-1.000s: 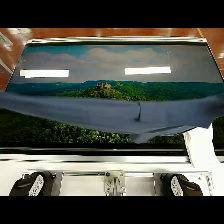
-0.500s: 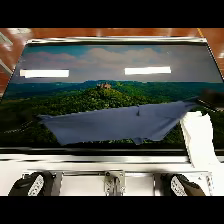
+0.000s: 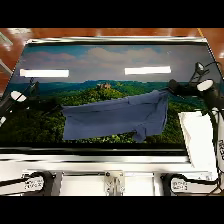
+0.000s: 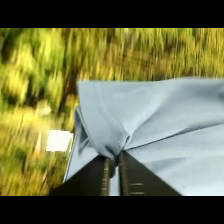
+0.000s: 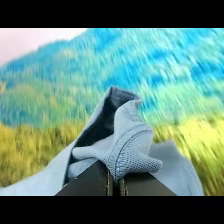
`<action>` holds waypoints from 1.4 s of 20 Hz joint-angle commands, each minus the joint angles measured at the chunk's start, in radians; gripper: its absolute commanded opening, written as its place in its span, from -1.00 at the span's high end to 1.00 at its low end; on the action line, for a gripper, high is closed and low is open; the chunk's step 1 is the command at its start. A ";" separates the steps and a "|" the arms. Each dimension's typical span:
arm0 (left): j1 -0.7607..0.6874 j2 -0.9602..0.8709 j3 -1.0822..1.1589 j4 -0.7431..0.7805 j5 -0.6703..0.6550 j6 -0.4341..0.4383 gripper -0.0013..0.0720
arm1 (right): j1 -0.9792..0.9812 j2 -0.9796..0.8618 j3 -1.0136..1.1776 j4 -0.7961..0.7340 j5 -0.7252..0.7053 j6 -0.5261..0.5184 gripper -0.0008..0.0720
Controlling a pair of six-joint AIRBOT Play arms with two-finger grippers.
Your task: Fold the shirts.
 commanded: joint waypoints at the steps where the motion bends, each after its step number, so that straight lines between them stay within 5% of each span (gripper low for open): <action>1: -0.005 -0.108 0.105 -0.033 0.014 0.008 -0.07 | 0.051 -0.053 0.000 0.034 -0.146 -0.007 -0.04; 2: 0.008 -0.107 0.140 -0.030 -0.031 0.008 -0.87 | 0.043 -0.035 0.007 0.029 -0.095 -0.014 -0.69; 5: 0.093 -0.107 0.280 0.112 -0.317 -0.004 -1.00 | -0.026 0.071 0.027 -0.147 0.180 -0.093 -0.74; 7: 0.165 -0.093 0.298 0.203 -0.484 -0.007 -0.96 | -0.105 0.130 0.026 -0.321 0.434 -0.052 -0.69; 11: 0.238 -0.034 0.109 0.202 -0.567 0.005 -0.97 | -0.295 0.148 0.017 -0.278 0.748 -0.056 -0.70; 14: 0.228 -0.029 -0.134 0.090 -0.541 0.105 -0.97 | -0.331 0.148 -0.022 -0.232 0.771 -0.056 -0.70; 16: 0.226 -0.026 -0.239 0.051 -0.468 0.131 -0.62 | -0.322 0.148 -0.047 -0.207 0.748 -0.058 -0.70; 26: 0.131 -0.037 -0.298 -0.071 -0.248 0.149 -0.66 | -0.304 0.148 -0.055 -0.189 0.673 -0.060 -0.70; 27: 0.108 -0.039 -0.298 -0.071 -0.219 0.141 -0.57 | -0.304 0.147 -0.055 -0.195 0.672 -0.060 -0.70; 28: 0.087 -0.039 -0.298 -0.071 -0.198 0.130 -0.01 | -0.304 0.144 -0.063 -0.203 0.677 -0.060 -0.71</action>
